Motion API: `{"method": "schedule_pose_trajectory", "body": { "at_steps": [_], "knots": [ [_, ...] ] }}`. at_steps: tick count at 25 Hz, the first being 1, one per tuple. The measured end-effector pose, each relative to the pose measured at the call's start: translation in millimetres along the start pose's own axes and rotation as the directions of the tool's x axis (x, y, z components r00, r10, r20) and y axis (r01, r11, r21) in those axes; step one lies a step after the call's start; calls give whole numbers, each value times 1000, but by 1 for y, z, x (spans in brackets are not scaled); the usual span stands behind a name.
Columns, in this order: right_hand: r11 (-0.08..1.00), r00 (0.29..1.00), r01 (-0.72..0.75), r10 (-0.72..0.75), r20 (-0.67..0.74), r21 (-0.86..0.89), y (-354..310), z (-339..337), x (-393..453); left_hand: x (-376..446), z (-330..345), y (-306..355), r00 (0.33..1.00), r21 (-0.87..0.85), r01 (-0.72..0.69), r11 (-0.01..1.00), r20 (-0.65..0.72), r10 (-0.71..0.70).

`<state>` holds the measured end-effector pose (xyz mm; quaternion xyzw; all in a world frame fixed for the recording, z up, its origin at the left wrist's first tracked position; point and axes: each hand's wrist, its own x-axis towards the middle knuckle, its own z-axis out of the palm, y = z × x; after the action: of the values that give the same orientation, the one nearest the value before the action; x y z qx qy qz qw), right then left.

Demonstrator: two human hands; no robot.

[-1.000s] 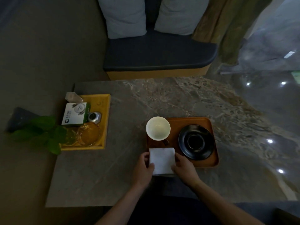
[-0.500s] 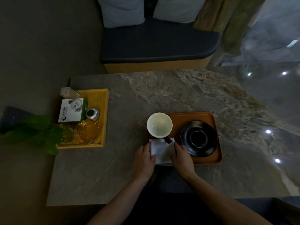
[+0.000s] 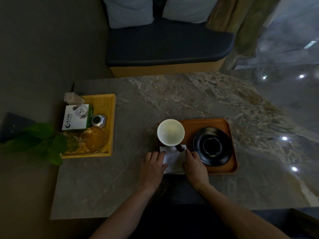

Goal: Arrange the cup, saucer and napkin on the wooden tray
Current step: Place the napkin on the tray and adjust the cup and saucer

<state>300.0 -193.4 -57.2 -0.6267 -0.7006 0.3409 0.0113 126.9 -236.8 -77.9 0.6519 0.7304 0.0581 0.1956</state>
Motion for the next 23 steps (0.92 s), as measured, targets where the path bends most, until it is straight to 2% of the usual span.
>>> {"method": "schedule_pose_trajectory", "body": {
  "at_steps": [3,8,11,14,17,23],
  "knots": [
    [999,1000,9,-9,0,-39,2,-1,0,-1,1,-2,1000,50,-18,999,-4,18],
    [999,1000,13,-13,10,-51,2,-7,-1,-1,-1,-7,999,13,-43,999,-5,43],
    [999,999,36,-36,-13,-32,1,-12,-5,-2,-7,-15,997,-103,-75,992,25,78],
    [994,989,82,-90,-118,-71,2,-23,-5,4,-24,-31,995,-202,-98,975,-17,96],
    [980,967,124,-155,-205,-156,0,-32,5,28,-53,-42,994,-178,-112,978,-35,107],
    [979,968,145,-170,-186,-140,-17,-46,38,93,-95,-40,977,-36,-169,985,130,172]
  ]
}}
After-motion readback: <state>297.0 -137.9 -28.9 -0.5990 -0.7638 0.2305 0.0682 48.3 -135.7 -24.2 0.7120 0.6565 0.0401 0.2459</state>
